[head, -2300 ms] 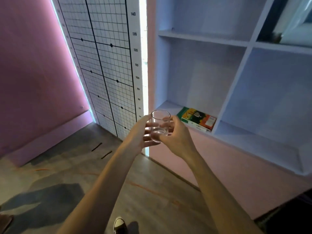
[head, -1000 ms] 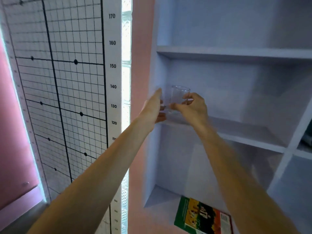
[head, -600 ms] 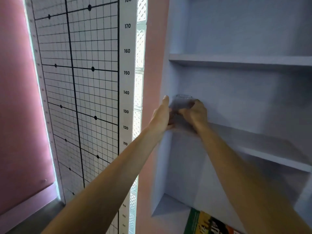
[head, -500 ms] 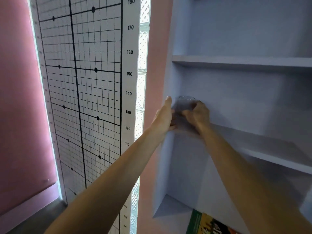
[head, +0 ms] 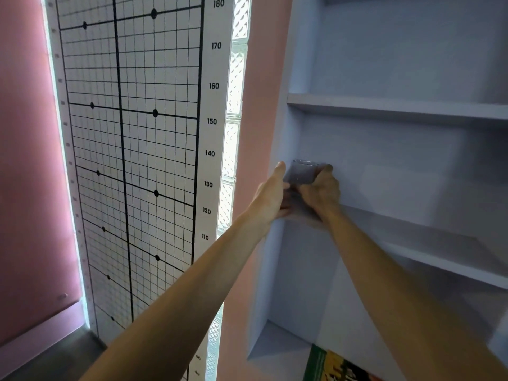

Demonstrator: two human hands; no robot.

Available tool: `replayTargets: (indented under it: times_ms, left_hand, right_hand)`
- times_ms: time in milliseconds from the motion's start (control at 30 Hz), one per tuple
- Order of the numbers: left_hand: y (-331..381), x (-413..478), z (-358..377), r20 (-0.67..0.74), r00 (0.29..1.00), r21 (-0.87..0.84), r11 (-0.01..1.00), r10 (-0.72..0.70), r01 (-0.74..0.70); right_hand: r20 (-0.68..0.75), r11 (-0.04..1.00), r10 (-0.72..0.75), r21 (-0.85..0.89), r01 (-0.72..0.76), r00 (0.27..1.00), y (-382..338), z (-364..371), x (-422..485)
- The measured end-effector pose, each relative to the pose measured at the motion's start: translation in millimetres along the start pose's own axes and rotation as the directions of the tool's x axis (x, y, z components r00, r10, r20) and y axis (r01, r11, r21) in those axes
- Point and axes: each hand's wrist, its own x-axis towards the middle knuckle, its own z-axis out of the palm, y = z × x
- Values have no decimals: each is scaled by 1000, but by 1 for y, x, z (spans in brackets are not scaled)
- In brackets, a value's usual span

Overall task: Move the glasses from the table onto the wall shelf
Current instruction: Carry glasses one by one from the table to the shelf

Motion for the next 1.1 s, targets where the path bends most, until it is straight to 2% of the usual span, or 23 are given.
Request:
replayTargets:
  times_ms: [200,300,467,567,733,867,1000,1100]
  left_hand:
    - [0,-3,-7,40,999,10,1000,21,-21]
    - [-2,-8,-13,55,998,-20,1000,6,-5]
    - [-22,-20,-21,30,999,-47,999,16,-15]
    - [-38,-26,-19,71,996,-89,995,45,-39]
    - [-79,-46,-7,205,977,-73,997,54,-39]
    - [-124,-77,16,336,941,0,1000,-29,30]
    - [-184,-130,56,415,884,106,976,-216,189]
    - [-220,-186,97,490,785,169,925,-379,342]
  right_hand:
    - [22,1000,9,5,-10,1000,-7,-1,-15]
    - [-1,999,-32,9,32,999,-9,-11,-41]
    - [-59,986,-101,127,108,993,-3,-34,-100]
    - [-92,978,-88,183,104,992,5,-48,-129]
    - [-112,985,-20,166,38,994,28,-73,-185]
    - [-152,994,92,71,-82,984,60,-107,-240]
    - [-222,971,239,57,-232,945,102,-153,-308]
    - [-316,949,313,67,-308,896,128,-196,-361]
